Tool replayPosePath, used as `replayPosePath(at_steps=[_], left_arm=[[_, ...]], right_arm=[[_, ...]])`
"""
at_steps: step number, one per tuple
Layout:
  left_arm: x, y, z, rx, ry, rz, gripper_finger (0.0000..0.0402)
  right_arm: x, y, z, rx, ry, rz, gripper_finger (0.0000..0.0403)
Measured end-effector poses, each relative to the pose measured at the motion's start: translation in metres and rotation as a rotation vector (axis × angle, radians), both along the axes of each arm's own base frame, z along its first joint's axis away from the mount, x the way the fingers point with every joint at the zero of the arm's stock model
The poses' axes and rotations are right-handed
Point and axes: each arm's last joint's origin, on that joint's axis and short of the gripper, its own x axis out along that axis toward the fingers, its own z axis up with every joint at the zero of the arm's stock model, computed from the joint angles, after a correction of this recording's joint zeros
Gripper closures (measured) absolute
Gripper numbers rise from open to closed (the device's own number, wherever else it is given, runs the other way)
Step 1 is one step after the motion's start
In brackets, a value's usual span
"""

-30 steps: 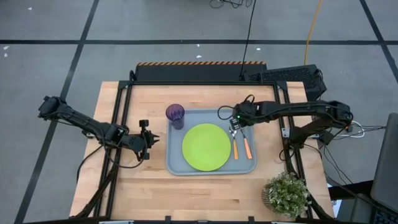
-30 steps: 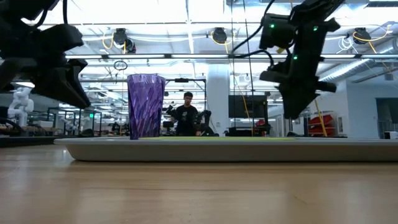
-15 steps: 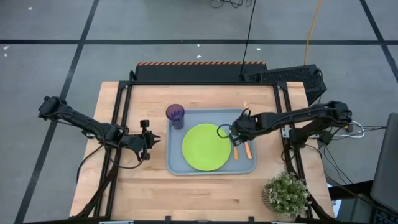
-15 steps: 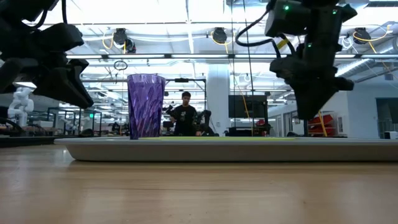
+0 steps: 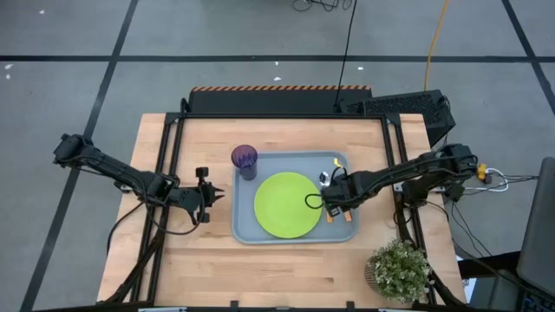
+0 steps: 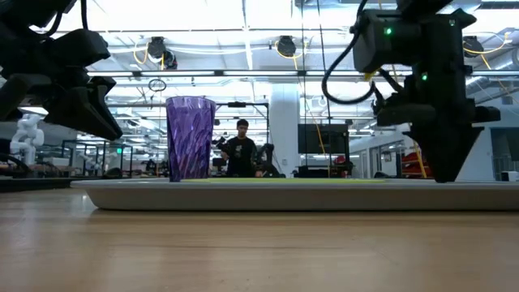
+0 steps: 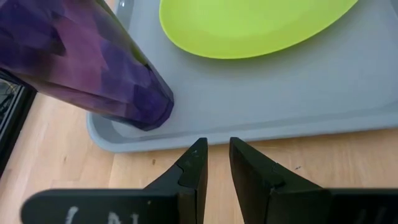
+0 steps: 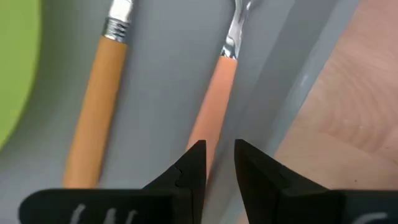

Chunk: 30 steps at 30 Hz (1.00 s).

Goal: Pick and place plate/cup/fork/spoon on tray
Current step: Adjust the light orange fork on the gray serving tray

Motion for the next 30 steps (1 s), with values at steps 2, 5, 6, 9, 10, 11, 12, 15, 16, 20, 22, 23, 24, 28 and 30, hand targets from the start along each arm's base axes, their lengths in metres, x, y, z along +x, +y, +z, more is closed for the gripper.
replayPosePath(at_steps=[2, 5, 6, 9, 10, 11, 12, 15, 16, 20, 22, 23, 24, 28, 30], left_arm=[[0.0, -0.0001, 0.0, -0.002, 0.0, 0.0, 0.033], [-0.0001, -0.0002, -0.0001, -0.005, 0.001, -0.002, 0.033], [-0.0001, -0.0002, -0.0001, -0.005, 0.001, -0.002, 0.033], [-0.0002, -0.0001, -0.0003, -0.004, 0.004, -0.002, 0.033], [-0.0004, -0.0001, -0.0004, -0.003, 0.007, -0.002, 0.033], [-0.0006, 0.0, -0.0006, -0.003, 0.009, -0.003, 0.033], [-0.0007, 0.0001, -0.0007, -0.002, 0.011, -0.003, 0.033], [-0.0013, 0.0002, -0.0013, -0.001, 0.02, -0.002, 0.033], [-0.0014, 0.0002, -0.0014, -0.003, 0.02, -0.001, 0.033], [-0.0014, 0.0, -0.0015, -0.012, 0.021, -0.004, 0.033], [-0.0014, -0.0003, -0.0016, -0.021, 0.024, -0.011, 0.033], [-0.0014, -0.0004, -0.0016, -0.023, 0.025, -0.014, 0.033], [-0.0014, -0.0005, -0.0016, -0.023, 0.025, -0.014, 0.033], [-0.0014, -0.0005, -0.0016, -0.028, 0.024, -0.011, 0.033], [-0.0014, -0.0005, -0.0016, -0.03, 0.023, -0.009, 0.033]], right_arm=[[0.0008, 0.0001, -0.003, -0.002, 0.015, 0.004, 0.0325], [0.0019, 0.0002, -0.0039, -0.002, 0.01, 0.005, 0.0325], [0.0028, 0.0003, -0.004, -0.001, 0.001, 0.004, 0.0325], [0.0045, 0.0004, -0.0044, 0.001, -0.014, -0.002, 0.0325], [0.0053, 0.0005, -0.0043, 0.001, -0.023, -0.003, 0.0325], [0.0059, 0.0006, -0.0043, 0.002, -0.029, -0.005, 0.0325], [0.0063, 0.0007, -0.0043, 0.003, -0.033, -0.01, 0.0325], [0.0058, 0.0007, -0.0043, 0.003, -0.028, -0.013, 0.0325], [0.0057, 0.0007, -0.0043, 0.002, -0.027, -0.015, 0.0325], [0.0052, 0.0006, -0.0043, 0.001, -0.022, -0.019, 0.0325], [0.0052, 0.0006, -0.0043, 0.001, -0.023, -0.027, 0.0325], [0.0052, 0.0006, -0.0043, 0.001, -0.023, -0.033, 0.0325], [0.0052, 0.0006, -0.0043, 0.001, -0.024, -0.038, 0.0325], [0.0052, 0.0007, -0.0043, 0.001, -0.024, -0.054, 0.0325], [0.0054, 0.0008, -0.0043, 0.004, -0.026, -0.056, 0.0325]])
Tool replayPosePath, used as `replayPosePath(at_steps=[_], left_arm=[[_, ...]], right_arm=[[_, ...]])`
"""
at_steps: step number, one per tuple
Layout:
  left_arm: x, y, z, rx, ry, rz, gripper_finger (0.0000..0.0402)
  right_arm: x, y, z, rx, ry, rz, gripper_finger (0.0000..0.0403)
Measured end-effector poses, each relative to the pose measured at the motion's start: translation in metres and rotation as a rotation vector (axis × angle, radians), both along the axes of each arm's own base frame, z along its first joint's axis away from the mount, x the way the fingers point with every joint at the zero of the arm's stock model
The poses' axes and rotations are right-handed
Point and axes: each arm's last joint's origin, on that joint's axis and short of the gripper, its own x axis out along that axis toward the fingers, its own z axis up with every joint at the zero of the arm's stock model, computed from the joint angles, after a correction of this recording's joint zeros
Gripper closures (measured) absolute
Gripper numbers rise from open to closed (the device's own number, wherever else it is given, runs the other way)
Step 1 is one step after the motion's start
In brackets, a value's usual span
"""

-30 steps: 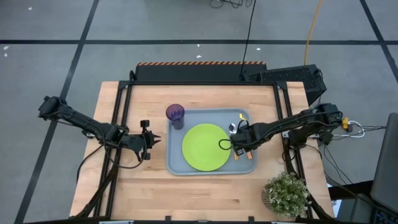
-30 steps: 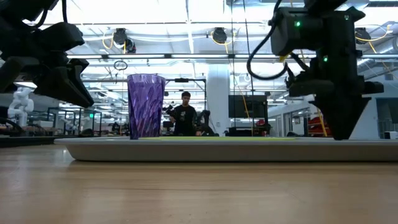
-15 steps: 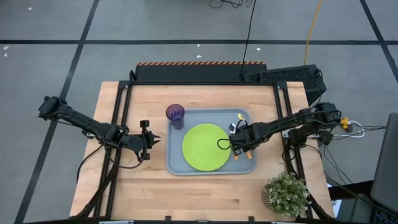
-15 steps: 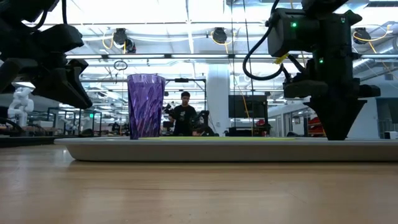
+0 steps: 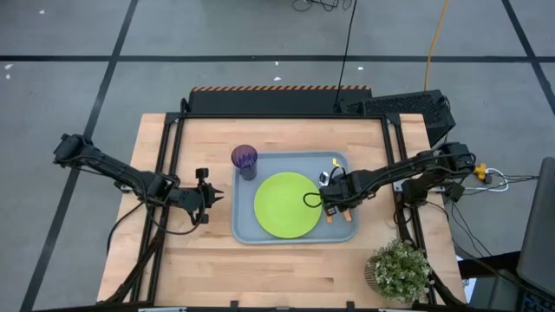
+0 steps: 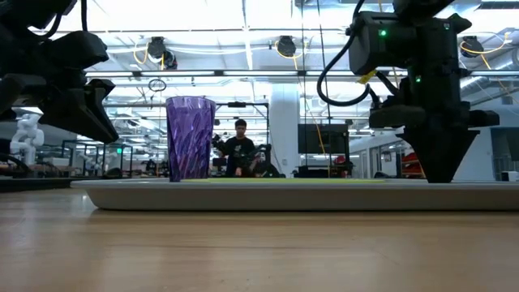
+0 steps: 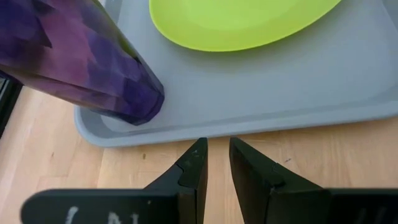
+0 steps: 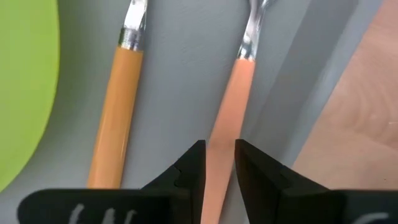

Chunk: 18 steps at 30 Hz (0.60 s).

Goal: Pick and place plate/cup/fork/spoon on tray
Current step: Adjust the light orange fork on the gray serving tray

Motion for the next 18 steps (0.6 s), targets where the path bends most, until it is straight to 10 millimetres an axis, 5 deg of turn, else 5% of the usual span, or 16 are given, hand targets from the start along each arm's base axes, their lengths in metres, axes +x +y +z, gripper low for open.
replayPosePath(at_steps=[18], left_arm=[[-0.001, 0.0, -0.001, -0.011, 0.018, -0.008, 0.033]], right_arm=[[-0.005, 0.0, -0.01, 0.024, -0.003, -0.017, 0.028]])
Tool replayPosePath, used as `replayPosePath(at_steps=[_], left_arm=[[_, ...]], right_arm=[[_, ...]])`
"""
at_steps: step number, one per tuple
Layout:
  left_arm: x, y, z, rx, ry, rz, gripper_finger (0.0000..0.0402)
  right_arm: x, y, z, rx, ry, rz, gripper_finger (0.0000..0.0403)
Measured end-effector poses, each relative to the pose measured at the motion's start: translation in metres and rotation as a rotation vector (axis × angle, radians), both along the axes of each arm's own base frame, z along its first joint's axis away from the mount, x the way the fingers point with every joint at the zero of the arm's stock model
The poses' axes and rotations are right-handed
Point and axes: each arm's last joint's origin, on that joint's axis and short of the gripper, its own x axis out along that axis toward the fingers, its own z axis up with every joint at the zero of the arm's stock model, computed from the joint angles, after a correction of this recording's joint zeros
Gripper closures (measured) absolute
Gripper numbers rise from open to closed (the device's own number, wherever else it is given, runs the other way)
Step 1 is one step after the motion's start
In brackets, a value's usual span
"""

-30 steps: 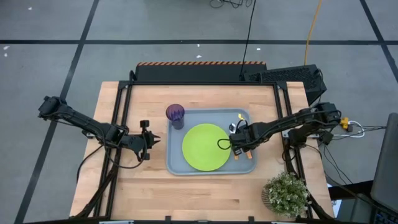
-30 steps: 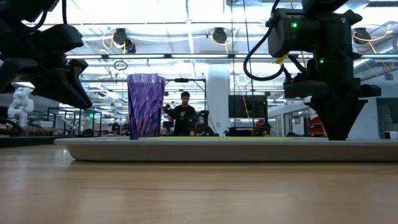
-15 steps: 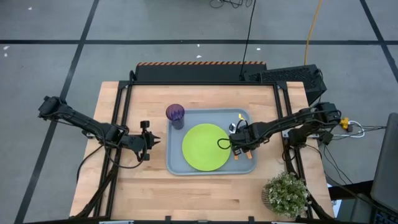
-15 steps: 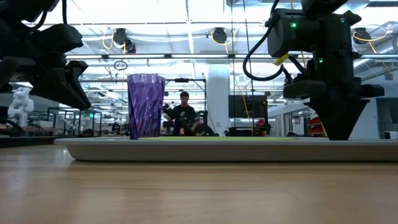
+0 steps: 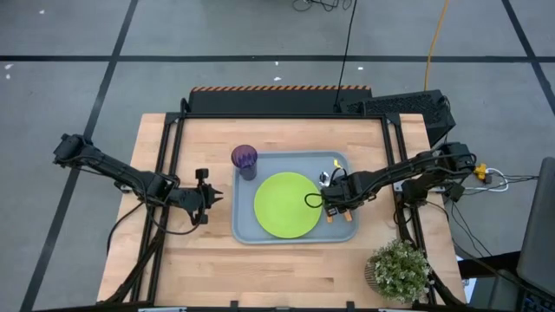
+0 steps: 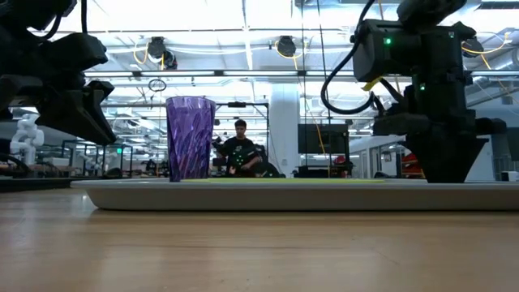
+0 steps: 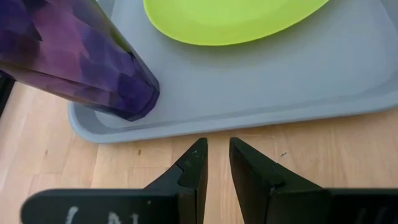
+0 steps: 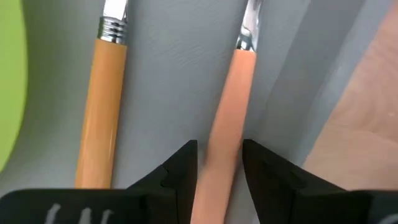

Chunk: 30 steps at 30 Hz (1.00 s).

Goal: Pick and place plate/cup/fork/spoon on tray
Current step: Adjust the light orange fork on the gray serving tray

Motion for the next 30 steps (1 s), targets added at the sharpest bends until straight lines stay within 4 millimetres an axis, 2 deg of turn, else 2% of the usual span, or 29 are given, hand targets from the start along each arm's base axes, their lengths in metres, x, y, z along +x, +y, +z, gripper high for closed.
replayPosePath(at_steps=[12, 22, 30], left_arm=[[0.0001, 0.0, 0.0001, 0.0, -0.001, 0.0, 0.033], [0.0001, 0.0, 0.0002, 0.0, -0.001, 0.0, 0.033], [0.0001, 0.0001, 0.0002, 0.001, -0.001, 0.001, 0.033]], right_arm=[[0.0004, 0.0001, -0.005, 0.004, -0.036, -0.049, 0.028], [0.003, 0.0025, -0.005, 0.084, -0.052, -0.187, 0.028], [0.0035, 0.0023, -0.005, 0.085, -0.057, -0.2, 0.028]])
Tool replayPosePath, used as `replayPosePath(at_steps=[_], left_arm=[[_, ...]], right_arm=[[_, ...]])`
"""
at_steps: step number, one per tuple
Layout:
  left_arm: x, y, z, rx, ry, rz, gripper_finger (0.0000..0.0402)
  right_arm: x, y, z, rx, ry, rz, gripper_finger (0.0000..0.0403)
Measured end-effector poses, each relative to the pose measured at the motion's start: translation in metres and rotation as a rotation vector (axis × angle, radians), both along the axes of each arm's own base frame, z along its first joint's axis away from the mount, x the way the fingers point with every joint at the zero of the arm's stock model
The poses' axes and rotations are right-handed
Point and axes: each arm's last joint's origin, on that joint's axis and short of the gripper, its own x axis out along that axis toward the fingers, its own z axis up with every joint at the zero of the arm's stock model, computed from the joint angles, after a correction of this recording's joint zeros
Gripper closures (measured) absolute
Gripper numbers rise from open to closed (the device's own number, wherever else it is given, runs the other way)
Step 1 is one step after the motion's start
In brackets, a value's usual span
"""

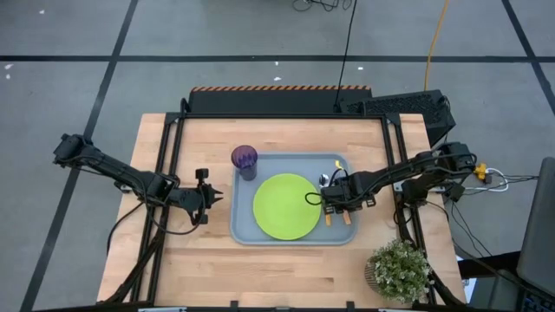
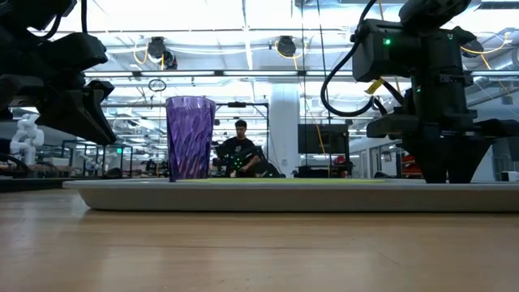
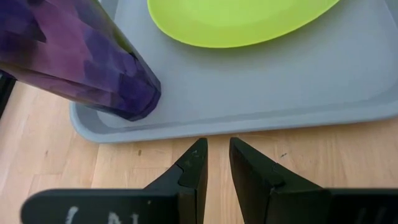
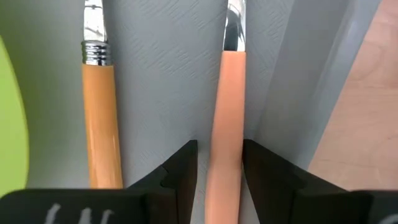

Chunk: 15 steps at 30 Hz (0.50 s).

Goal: Pick and place plate/cup/fork/spoon on tray
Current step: Adjust the light orange fork on the gray serving tray

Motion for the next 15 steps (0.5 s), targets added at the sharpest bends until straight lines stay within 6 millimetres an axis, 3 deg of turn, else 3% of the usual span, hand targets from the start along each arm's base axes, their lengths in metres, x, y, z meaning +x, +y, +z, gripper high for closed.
replayPosePath(at_steps=[15], left_arm=[[0.0, 0.0, 0.0, 0.0, 0.0, 0.0, 0.033]], right_arm=[[-0.0008, -0.0005, -0.0002, -0.004, 0.009, 0.022, 0.0326]])
